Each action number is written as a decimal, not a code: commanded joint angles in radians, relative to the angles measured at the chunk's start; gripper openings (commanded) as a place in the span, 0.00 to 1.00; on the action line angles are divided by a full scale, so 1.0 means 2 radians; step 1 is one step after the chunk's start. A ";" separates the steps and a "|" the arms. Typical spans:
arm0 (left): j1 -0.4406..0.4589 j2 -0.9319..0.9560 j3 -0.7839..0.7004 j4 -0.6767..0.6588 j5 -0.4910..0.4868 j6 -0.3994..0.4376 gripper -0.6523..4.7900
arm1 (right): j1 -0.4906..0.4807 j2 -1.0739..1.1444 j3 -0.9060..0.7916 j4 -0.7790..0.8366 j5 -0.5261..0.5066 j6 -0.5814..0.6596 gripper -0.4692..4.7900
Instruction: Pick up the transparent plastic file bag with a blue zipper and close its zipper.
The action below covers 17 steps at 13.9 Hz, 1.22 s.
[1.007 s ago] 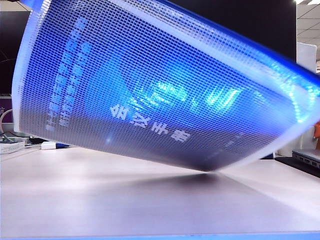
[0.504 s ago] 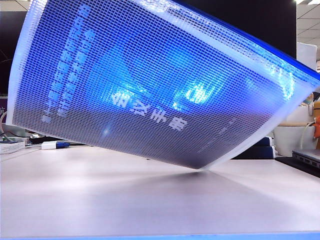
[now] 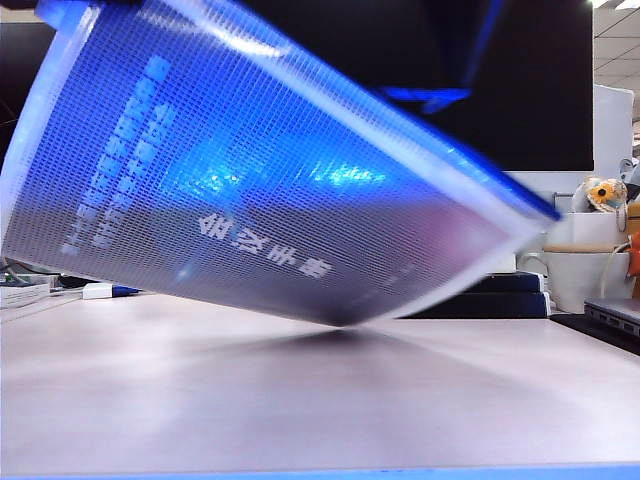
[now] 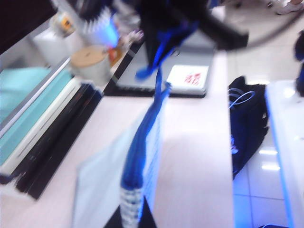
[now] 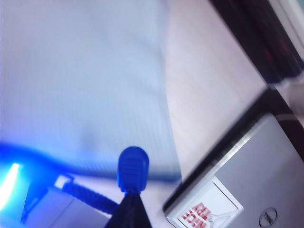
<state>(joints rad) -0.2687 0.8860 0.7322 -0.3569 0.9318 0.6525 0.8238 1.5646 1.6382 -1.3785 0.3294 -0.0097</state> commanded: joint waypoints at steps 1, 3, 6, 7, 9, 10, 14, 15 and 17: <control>0.001 -0.004 0.003 0.003 -0.006 -0.003 0.11 | -0.047 -0.014 -0.019 -0.002 0.007 0.003 0.08; 0.001 -0.007 0.003 0.004 -0.006 -0.002 0.11 | -0.086 -0.020 -0.049 0.004 0.006 -0.002 0.08; 0.018 -0.008 0.003 -0.004 -0.004 0.001 0.11 | -0.126 -0.025 -0.085 0.031 0.008 -0.022 0.08; 0.030 -0.007 0.003 -0.007 -0.004 0.001 0.11 | -0.134 -0.025 -0.085 0.040 0.011 -0.026 0.08; 0.047 -0.007 0.003 -0.016 -0.003 0.002 0.11 | -0.155 -0.026 -0.085 0.043 0.016 -0.033 0.08; 0.048 -0.007 0.003 -0.016 0.000 0.003 0.11 | -0.157 -0.026 -0.085 0.045 0.016 -0.033 0.08; 0.047 -0.007 0.002 -0.015 0.000 0.001 0.80 | -0.162 -0.030 -0.085 0.088 -0.160 -0.036 0.56; 0.047 -0.007 0.002 -0.015 -0.002 0.000 0.80 | -0.162 -0.031 -0.085 0.091 -0.193 -0.034 0.68; 0.047 -0.011 0.003 -0.015 -0.037 -0.047 0.80 | -0.163 -0.040 -0.085 0.088 -0.192 -0.036 0.71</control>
<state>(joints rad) -0.1749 0.8734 0.7326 -0.3935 0.9024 0.6136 0.5003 1.5040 1.4647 -1.2060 -0.0502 -0.0788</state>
